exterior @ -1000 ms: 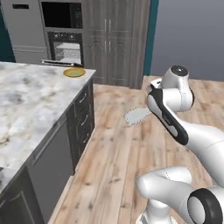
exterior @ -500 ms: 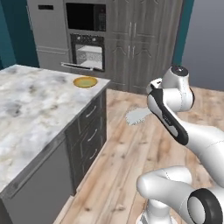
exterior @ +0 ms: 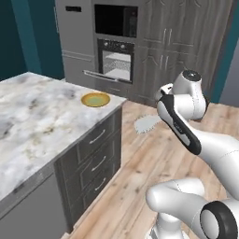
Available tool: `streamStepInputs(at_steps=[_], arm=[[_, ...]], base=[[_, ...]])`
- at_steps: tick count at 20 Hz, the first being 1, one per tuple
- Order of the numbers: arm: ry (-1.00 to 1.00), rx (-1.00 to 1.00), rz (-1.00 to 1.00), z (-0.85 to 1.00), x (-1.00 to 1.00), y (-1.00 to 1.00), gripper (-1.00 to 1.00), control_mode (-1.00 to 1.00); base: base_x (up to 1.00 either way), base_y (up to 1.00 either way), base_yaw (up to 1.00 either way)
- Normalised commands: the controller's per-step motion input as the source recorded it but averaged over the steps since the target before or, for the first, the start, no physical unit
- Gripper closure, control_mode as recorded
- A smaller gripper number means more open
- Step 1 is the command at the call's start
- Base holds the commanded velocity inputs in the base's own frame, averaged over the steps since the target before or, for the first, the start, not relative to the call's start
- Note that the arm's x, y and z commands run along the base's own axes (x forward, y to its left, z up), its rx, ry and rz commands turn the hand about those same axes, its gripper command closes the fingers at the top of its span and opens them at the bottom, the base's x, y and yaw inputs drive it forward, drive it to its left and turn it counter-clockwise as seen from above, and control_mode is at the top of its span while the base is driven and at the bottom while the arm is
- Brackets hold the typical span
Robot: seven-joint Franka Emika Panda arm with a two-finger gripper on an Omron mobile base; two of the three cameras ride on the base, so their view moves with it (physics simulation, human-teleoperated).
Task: Pick up the tongs from the counter and place them near the plate next to the oven.
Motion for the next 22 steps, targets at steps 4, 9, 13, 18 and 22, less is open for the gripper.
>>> streamStepInputs(at_steps=[4, 9, 13, 18, 22], arm=[[0.00, 0.00, 0.00, 0.00, 0.00, 0.00, 1.00, 1.00], [0.00, 0.00, 0.00, 0.00, 0.00, 0.00, 1.00, 1.00], [0.00, 0.00, 0.00, 0.00, 0.00, 0.00, 1.00, 1.00], [0.00, 0.00, 0.00, 0.00, 0.00, 0.00, 1.00, 1.00], [0.00, 0.00, 0.00, 0.00, 0.00, 0.00, 1.00, 1.00]], base=[[1.00, -0.48, 0.35], [1.00, -0.42, 0.38], [0.97, -0.18, 0.36], [0.78, -0.01, 0.34], [0.74, 0.00, 0.33]])
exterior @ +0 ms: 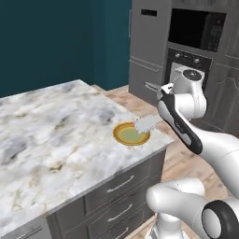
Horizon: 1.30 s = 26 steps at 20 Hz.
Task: Pick up the tongs from the counter and place them near the plate next to the oven.
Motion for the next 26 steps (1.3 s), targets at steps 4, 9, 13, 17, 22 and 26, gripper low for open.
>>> streamStepInputs(at_steps=[4, 9, 13, 17, 22, 26], arm=[[0.00, 0.00, 0.00, 0.00, 0.00, 0.00, 1.00, 1.00], [0.00, 0.00, 0.00, 0.00, 0.00, 0.00, 1.00, 1.00], [0.00, 0.00, 0.00, 0.00, 0.00, 0.00, 1.00, 1.00], [0.00, 0.00, 0.00, 0.00, 0.00, 0.00, 1.00, 1.00], [0.00, 0.00, 0.00, 0.00, 0.00, 0.00, 1.00, 1.00], [0.00, 0.00, 0.00, 0.00, 0.00, 0.00, 1.00, 1.00]], base=[[0.54, -0.05, 0.31], [0.36, -0.26, 0.29], [0.32, -0.37, 0.26], [0.37, -0.46, 0.24], [0.40, -0.38, 0.22], [0.05, -0.07, 0.07]])
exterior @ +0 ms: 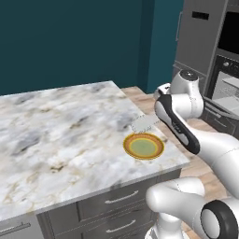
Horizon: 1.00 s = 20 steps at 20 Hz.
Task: Pick up the tongs from the counter and place them near the plate next to the oven.
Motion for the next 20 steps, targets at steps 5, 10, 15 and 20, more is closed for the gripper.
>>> streamStepInputs(at_steps=[5, 10, 15, 20], arm=[[0.00, 0.00, 0.00, -0.02, 0.29, 0.00, 1.00, -1.00], [0.00, 0.00, 0.00, -0.11, 0.52, -0.10, 1.00, -1.00], [0.08, 0.01, 0.00, -0.19, 0.63, -0.11, 1.00, -1.00], [0.10, 0.03, 0.00, -0.24, 0.63, -0.05, 1.00, -1.00]], base=[[0.00, 0.00, 0.00], [0.00, 0.00, 0.00], [0.00, 0.00, 0.00], [0.00, 0.00, 0.00]])
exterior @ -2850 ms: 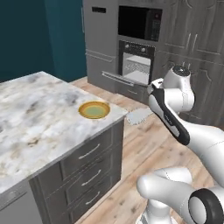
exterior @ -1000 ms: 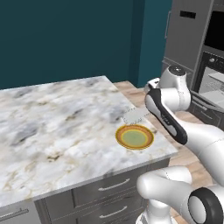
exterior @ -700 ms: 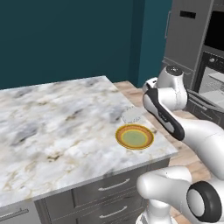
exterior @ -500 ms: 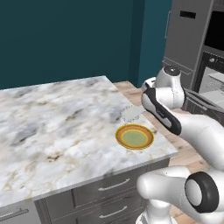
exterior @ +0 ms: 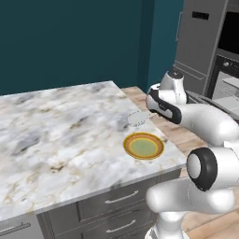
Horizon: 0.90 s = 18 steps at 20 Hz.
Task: Pick up the tongs from the counter and place them near the plate next to the oven.
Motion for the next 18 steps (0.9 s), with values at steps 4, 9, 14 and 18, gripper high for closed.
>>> streamStepInputs(at_steps=[4, 9, 14, 18], arm=[[0.10, 0.02, 0.00, -0.33, 0.49, -0.02, 1.00, -1.00], [0.08, 0.00, 0.01, -0.41, 0.31, 0.00, 1.00, -1.00], [0.09, 0.00, 0.01, -0.49, 0.38, 0.00, 1.00, -1.00], [0.07, 0.00, 0.00, -0.42, 0.38, 0.00, 1.00, -1.00]], base=[[0.00, 0.00, 0.00], [0.00, 0.00, 0.00], [0.00, 0.00, 0.00], [0.00, 0.00, 0.00]])
